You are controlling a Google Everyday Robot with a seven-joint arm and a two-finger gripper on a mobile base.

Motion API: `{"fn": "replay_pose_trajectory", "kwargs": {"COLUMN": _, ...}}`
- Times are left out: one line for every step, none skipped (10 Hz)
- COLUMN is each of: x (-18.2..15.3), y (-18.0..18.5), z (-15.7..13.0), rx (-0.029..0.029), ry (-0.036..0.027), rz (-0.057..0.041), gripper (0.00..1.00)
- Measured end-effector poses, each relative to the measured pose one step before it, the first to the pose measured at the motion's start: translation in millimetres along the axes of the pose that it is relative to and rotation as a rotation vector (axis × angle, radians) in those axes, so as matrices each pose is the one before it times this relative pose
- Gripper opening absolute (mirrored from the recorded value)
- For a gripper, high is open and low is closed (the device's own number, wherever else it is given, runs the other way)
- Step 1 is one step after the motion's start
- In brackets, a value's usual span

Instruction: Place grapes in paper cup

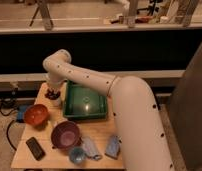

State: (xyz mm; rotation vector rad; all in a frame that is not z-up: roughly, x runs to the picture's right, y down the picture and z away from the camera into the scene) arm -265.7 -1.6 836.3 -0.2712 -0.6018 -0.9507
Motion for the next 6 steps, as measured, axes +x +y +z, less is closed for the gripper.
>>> {"fn": "replay_pose_trajectory", "kwargs": {"x": 0.33, "y": 0.21, "z": -0.07, "rx": 0.00115, "ry": -0.00199, "rz": 0.00098, "gripper": 0.80}}
{"fn": "replay_pose_trajectory", "kwargs": {"x": 0.91, "y": 0.28, "z": -0.75, "rx": 0.00340, "ry": -0.00177, "rz": 0.00122, "gripper": 0.80}}
{"fn": "replay_pose_trajectory", "kwargs": {"x": 1.89, "y": 0.67, "z": -1.98, "rx": 0.00417, "ry": 0.00163, "rz": 0.00326, "gripper": 0.80}}
{"fn": "replay_pose_trajectory", "kwargs": {"x": 3.87, "y": 0.49, "z": -5.20, "rx": 0.00328, "ry": 0.01024, "rz": 0.00637, "gripper": 0.80}}
{"fn": "replay_pose_trajectory", "kwargs": {"x": 6.11, "y": 2.19, "z": -5.91, "rx": 0.00173, "ry": 0.01377, "rz": 0.01853, "gripper": 0.80}}
{"fn": "replay_pose_trajectory", "kwargs": {"x": 5.26, "y": 2.69, "z": -3.67, "rx": 0.00127, "ry": 0.00997, "rz": 0.01533, "gripper": 0.80}}
